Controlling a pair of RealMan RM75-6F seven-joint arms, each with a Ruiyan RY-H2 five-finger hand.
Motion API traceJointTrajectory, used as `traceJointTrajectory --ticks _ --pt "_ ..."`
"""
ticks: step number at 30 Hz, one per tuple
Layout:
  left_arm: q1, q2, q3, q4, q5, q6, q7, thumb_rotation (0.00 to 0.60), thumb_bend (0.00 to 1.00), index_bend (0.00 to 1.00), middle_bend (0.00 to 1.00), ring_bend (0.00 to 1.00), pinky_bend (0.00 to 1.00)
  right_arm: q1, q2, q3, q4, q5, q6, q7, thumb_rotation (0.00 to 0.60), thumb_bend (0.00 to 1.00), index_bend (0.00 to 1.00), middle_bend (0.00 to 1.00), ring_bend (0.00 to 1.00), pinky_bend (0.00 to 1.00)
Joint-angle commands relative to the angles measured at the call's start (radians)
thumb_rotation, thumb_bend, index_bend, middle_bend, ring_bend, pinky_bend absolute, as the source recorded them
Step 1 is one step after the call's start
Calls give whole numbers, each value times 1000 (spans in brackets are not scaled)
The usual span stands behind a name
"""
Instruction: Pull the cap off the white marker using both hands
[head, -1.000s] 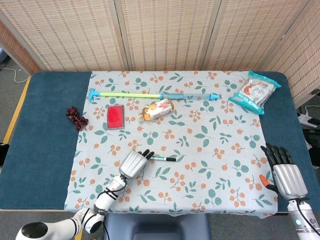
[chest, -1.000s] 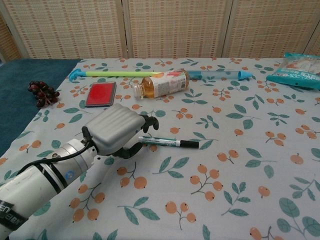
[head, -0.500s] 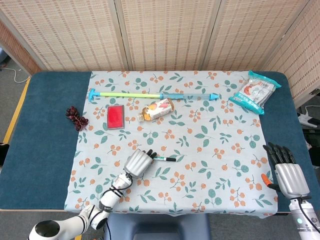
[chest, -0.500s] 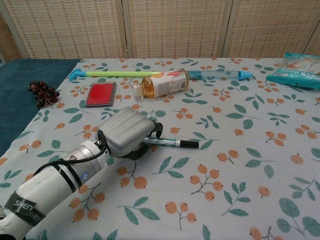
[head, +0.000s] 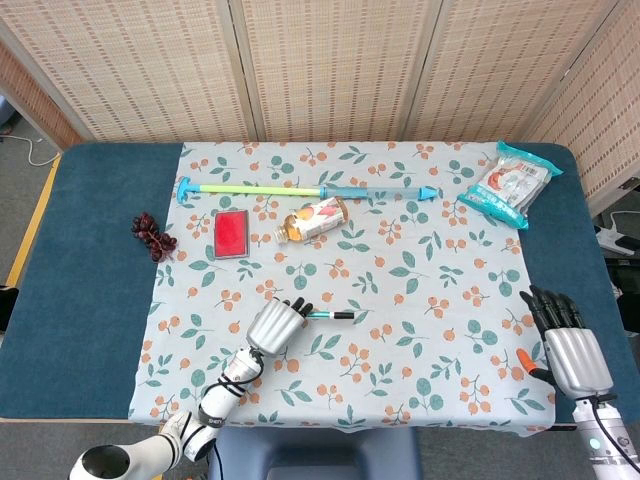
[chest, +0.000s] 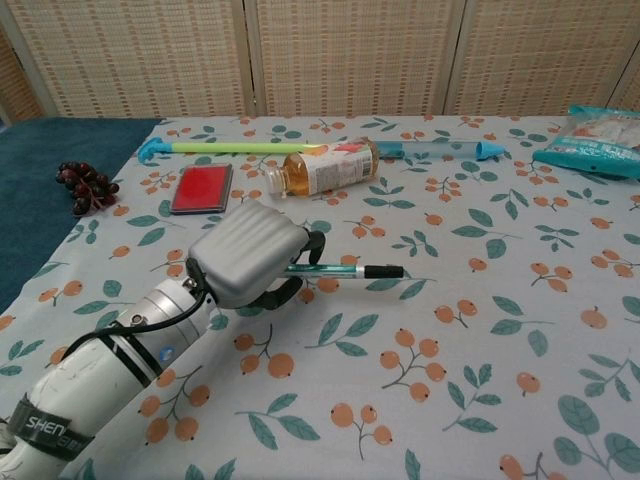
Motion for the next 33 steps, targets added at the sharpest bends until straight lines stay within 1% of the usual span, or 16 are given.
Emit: traceJointTrajectory --ticks 1,4,7,10,12,16,20,23,27,33 --pt "14 -4 1 -18 3 43 -23 600 529 871 951 852 1000 13 -87 -1 14 -23 -2 -1 600 216 0 0 0 0" --pt "15 17 -10 -75 -5 53 2 600 540 885 965 857 1000 41 -151 7 7 -39 -22 -65 600 216 19 0 0 0" --pt "16 64 -31 -184 -18 61 54 600 540 889 972 859 1000 82 -241 30 -13 -48 -46 -178 600 216 108 0 0 0" --pt "27 110 -39 -290 -34 55 120 600 540 889 973 859 1000 118 -328 60 -14 -55 -51 -250 600 216 194 0 0 0" --pt "35 131 -36 -340 -44 45 158 600 540 890 974 859 1000 140 -380 77 0 -57 -57 -290 600 216 259 0 0 0" --pt "46 159 -29 -414 -59 25 218 600 539 890 974 859 1000 191 -479 108 38 -39 -91 -346 600 216 323 0 0 0" --pt "46 167 -20 -455 -54 19 256 600 539 890 976 859 1000 226 -553 129 85 -45 -88 -359 600 216 360 2 0 0" --pt "44 170 -17 -475 -53 12 282 600 539 890 976 859 1000 241 -592 136 113 -49 -79 -360 600 216 368 2 0 0" --pt "46 176 -14 -496 -55 5 305 600 539 890 977 859 1000 248 -624 137 142 -36 -75 -359 600 216 397 2 0 0" --pt "47 181 -17 -506 -56 6 308 600 539 890 977 858 1000 255 -649 122 158 -24 -78 -354 600 216 411 2 0 0"
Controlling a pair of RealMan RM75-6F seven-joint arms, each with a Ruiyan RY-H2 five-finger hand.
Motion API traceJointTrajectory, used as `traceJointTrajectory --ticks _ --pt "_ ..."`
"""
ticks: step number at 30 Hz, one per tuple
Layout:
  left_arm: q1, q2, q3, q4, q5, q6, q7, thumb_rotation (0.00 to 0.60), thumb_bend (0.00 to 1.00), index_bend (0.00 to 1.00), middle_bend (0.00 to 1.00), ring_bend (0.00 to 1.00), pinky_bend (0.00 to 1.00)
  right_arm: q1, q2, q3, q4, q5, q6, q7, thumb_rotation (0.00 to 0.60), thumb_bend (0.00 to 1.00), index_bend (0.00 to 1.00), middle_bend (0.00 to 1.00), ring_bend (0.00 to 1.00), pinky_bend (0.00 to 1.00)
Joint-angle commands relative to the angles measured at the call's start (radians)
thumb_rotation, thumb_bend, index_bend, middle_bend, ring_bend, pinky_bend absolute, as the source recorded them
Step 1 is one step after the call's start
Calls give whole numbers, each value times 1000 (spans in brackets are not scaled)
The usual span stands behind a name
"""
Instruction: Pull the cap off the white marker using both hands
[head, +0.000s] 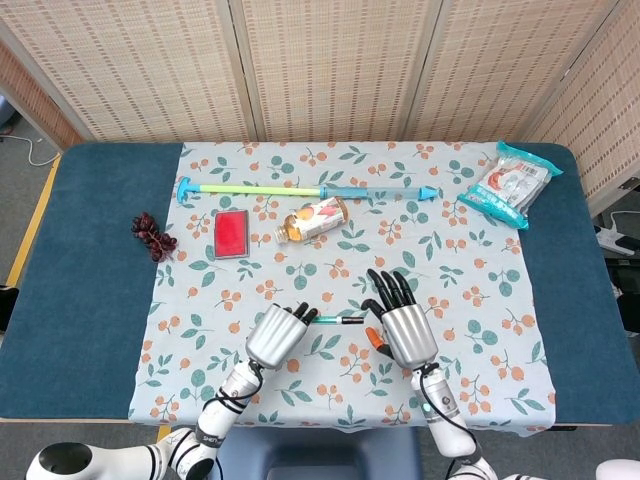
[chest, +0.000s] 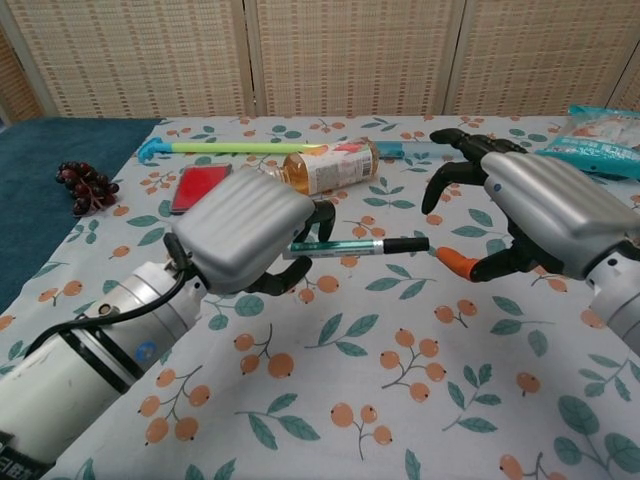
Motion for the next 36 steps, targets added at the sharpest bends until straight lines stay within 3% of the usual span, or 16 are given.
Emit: traceJointTrajectory --ticks 1,18,36 --pt "0 2 0 -1 0 -1 2 600 539 891 977 858 1000 4 -10 -7 9 1 0 -1 600 216 418 2 0 0" --pt "8 22 24 -60 37 14 8 600 540 889 979 859 1000 16 -68 -23 78 -18 41 46 600 216 502 63 0 0" --pt "14 19 22 -51 40 11 5 600 539 889 980 859 1000 22 -82 -31 96 -12 45 66 600 216 517 65 0 0"
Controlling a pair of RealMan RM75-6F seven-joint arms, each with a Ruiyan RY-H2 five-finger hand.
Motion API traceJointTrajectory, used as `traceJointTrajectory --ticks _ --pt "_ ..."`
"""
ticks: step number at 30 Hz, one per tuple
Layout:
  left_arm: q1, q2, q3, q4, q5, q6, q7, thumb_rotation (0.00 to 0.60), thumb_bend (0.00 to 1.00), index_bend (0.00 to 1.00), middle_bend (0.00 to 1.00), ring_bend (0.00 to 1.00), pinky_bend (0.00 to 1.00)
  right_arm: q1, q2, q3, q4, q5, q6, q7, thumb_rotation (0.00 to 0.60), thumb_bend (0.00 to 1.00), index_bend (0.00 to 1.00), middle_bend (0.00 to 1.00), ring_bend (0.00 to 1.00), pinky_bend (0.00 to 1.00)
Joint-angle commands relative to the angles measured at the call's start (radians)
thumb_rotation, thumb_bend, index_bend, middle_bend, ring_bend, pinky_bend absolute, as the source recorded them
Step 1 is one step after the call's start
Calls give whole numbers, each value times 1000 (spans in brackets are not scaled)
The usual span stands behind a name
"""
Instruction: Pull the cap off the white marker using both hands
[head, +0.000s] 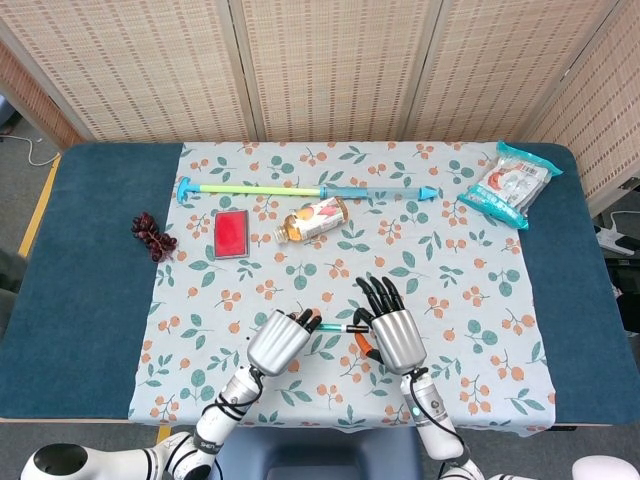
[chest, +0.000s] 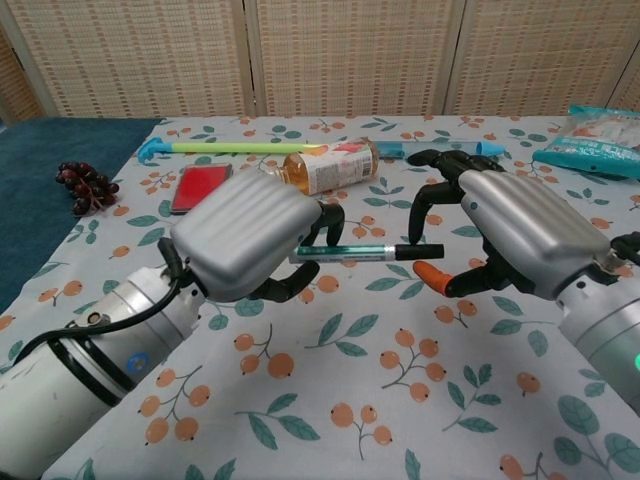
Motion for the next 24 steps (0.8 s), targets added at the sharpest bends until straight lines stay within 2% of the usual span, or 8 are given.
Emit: traceJointTrajectory --ticks 1,16,19,24 --pt "2 -1 1 -1 1 1 0 600 538 889 979 859 1000 0 -3 2 2 1 5 -2 600 216 525 73 0 0" --pt "3 -12 2 11 3 -7 -2 600 538 888 979 859 1000 3 -2 -2 -5 4 5 5 600 221 568 100 0 0" --pt "3 -13 -1 12 1 -8 -5 600 539 888 980 859 1000 3 -7 -2 2 3 9 13 600 232 619 126 0 0" --pt "10 -10 -2 -1 -15 -19 -20 600 538 890 981 859 1000 4 -24 3 20 -14 34 52 600 329 770 195 0 0"
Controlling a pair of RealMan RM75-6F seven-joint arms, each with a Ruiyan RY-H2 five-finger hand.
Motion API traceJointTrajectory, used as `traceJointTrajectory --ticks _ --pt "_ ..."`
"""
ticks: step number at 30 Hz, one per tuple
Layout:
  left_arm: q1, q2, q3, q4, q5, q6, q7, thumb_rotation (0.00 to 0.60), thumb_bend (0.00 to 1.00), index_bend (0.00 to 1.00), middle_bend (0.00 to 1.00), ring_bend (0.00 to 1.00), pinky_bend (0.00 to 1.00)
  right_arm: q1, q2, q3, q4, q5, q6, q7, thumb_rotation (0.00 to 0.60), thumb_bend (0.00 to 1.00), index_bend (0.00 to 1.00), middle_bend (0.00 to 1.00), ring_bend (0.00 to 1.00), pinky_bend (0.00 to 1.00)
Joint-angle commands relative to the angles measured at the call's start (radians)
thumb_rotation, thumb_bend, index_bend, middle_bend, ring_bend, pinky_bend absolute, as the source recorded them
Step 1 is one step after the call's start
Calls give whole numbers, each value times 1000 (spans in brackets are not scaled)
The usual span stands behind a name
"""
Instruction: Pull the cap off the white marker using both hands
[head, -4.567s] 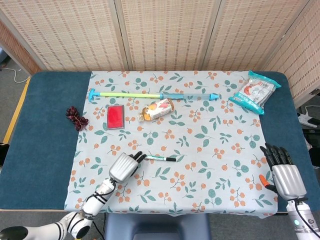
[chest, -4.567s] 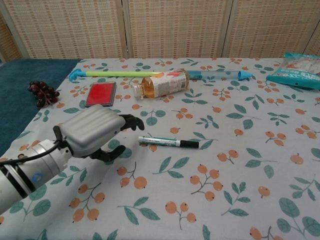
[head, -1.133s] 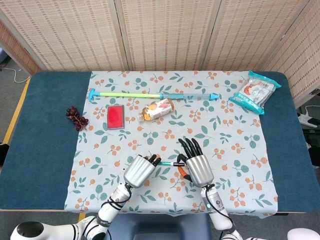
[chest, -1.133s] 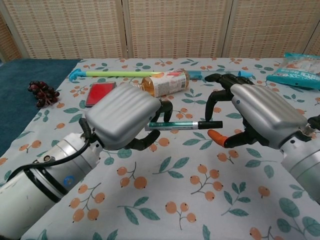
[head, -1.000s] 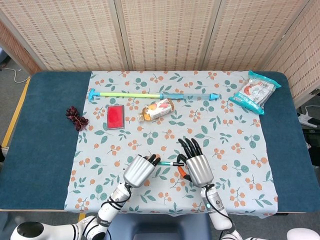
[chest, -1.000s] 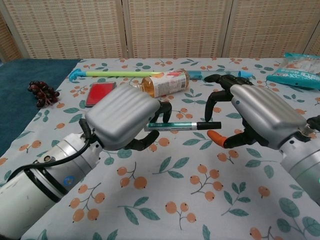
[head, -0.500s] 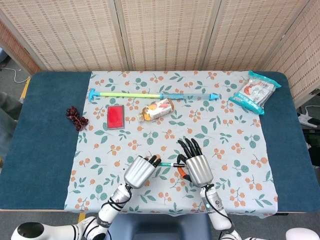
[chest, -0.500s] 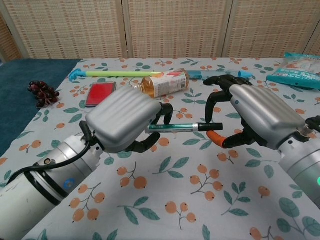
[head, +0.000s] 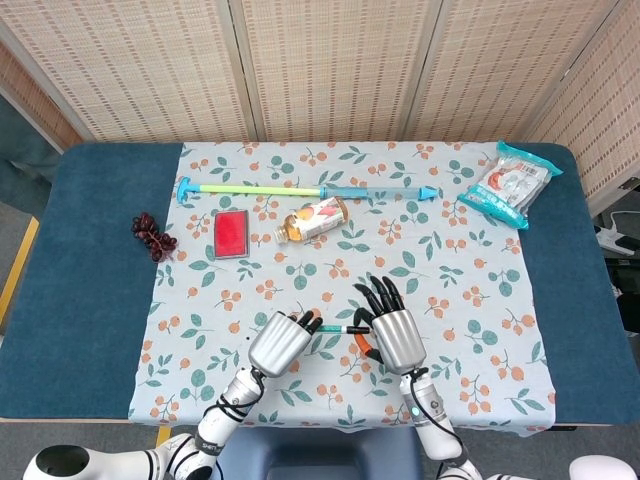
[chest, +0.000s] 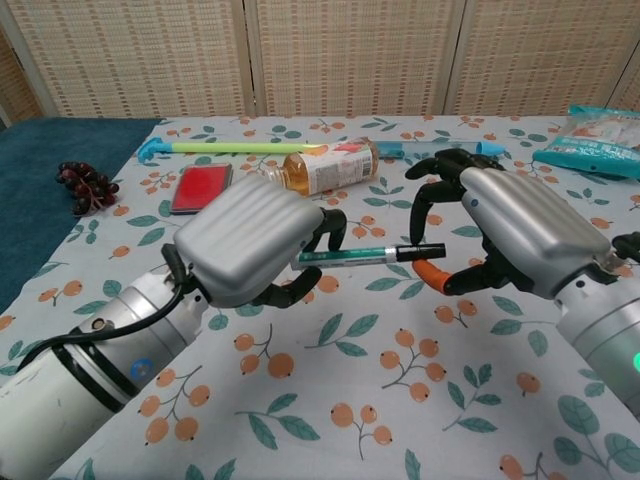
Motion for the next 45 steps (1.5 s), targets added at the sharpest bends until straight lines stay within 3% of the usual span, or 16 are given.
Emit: traceJointTrajectory --ticks 1,7,32,40,45 --pt "6 3 -3 -18 -22 -16 -11 600 540 891 981 859 1000 0 -14 4 17 -15 23 34 600 348 801 209 0 0" --pt "13 20 -17 -70 -63 -43 -16 600 545 896 986 858 1000 -1 -37 3 54 -41 57 89 600 423 927 277 0 22" --pt "13 46 -26 -93 -90 -60 -40 600 628 905 1000 870 1000 -6 -37 7 92 -71 106 132 600 481 963 307 24 40" --pt "16 103 2 -9 -64 -60 -39 600 601 892 992 869 1000 -21 13 16 75 -60 120 130 600 480 964 307 24 42" --pt "22 124 26 56 -57 -71 -50 600 579 827 913 869 1000 -26 11 0 111 -18 66 114 600 481 958 307 24 45"
